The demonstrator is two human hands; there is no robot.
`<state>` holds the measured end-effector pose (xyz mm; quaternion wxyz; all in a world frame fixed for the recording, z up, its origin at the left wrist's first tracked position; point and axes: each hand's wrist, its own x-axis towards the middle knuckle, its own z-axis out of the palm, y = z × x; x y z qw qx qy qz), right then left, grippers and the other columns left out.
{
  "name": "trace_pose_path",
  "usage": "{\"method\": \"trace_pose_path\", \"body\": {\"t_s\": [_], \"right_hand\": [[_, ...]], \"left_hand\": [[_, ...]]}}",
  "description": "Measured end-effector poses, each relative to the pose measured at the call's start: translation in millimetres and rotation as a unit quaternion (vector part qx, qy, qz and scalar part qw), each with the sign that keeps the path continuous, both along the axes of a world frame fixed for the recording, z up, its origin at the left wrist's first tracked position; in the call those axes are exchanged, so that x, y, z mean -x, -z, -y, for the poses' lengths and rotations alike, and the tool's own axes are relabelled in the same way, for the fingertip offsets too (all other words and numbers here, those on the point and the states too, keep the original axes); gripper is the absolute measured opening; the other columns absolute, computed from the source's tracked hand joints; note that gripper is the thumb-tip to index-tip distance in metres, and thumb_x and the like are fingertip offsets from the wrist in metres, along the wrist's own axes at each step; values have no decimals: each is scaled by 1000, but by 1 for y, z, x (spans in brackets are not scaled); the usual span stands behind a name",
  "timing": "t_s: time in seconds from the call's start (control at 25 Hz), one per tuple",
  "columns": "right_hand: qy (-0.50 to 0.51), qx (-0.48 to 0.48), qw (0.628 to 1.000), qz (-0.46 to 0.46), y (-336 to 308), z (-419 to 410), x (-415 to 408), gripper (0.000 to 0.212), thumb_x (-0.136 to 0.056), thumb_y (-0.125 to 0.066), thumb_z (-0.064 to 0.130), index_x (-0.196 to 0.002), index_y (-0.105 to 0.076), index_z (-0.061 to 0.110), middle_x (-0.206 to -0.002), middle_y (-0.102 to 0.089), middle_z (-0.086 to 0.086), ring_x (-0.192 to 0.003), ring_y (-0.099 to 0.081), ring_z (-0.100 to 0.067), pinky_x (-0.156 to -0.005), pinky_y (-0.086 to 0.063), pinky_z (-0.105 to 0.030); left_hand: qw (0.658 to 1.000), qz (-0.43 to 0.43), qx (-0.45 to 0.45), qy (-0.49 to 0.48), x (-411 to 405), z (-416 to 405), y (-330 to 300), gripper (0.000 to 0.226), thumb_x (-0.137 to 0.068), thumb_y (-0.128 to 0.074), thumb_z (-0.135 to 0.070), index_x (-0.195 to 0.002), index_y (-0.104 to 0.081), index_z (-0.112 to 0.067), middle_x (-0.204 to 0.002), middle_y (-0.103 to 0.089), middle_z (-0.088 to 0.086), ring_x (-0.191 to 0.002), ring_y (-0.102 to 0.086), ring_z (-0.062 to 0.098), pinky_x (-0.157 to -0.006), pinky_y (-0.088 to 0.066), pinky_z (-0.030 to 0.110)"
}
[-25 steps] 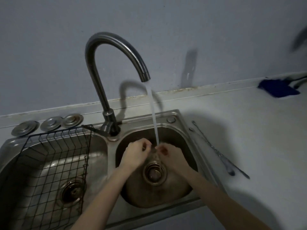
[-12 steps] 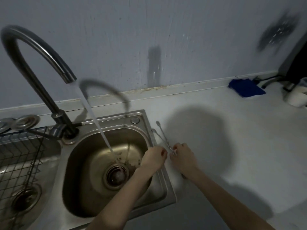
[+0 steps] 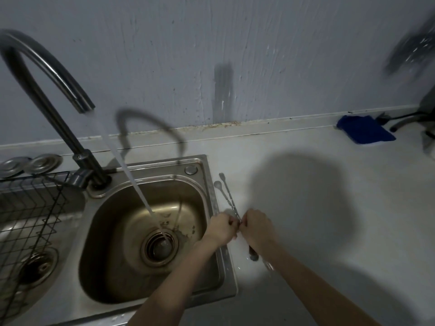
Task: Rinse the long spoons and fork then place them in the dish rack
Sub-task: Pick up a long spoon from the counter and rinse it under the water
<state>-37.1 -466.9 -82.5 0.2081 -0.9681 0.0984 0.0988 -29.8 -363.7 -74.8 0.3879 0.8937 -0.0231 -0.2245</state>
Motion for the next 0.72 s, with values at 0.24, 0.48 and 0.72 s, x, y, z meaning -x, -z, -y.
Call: {"method": "trace_pose_path", "body": {"t_s": [0.24,0.48,0.72], "right_hand": [[7,6,1000,-8,1,0,-3,24,-90,-44,13,-105,-59,2,-116,-62,-18,-109,-58,-34,-88,-47,-37],[-8,-15,1000,-1,1,3,0,24,-89,-49,20,-100,-61,3,-110,-65,-17,-104,-60,-34,-85,-48,-36],[-27,-22,997,67,-15,1,-2,23,-90,-45,20,-100,-59,4,-111,-61,-15,-103,-58,-33,-85,-44,-36]], "left_hand": [[999,1,19,-35,-2,3,7,33,-92,-40,-16,-91,-69,1,-96,-73,19,-89,-68,25,-67,-41,14],[996,-16,51,-75,-8,6,14,30,-91,-44,-15,-90,-69,2,-89,-74,19,-43,-56,1,-53,-51,14],[989,14,79,-122,-16,4,0,40,-89,-50,-25,-49,-53,-19,-59,-60,2,-54,-55,12,-61,-50,20]]}}
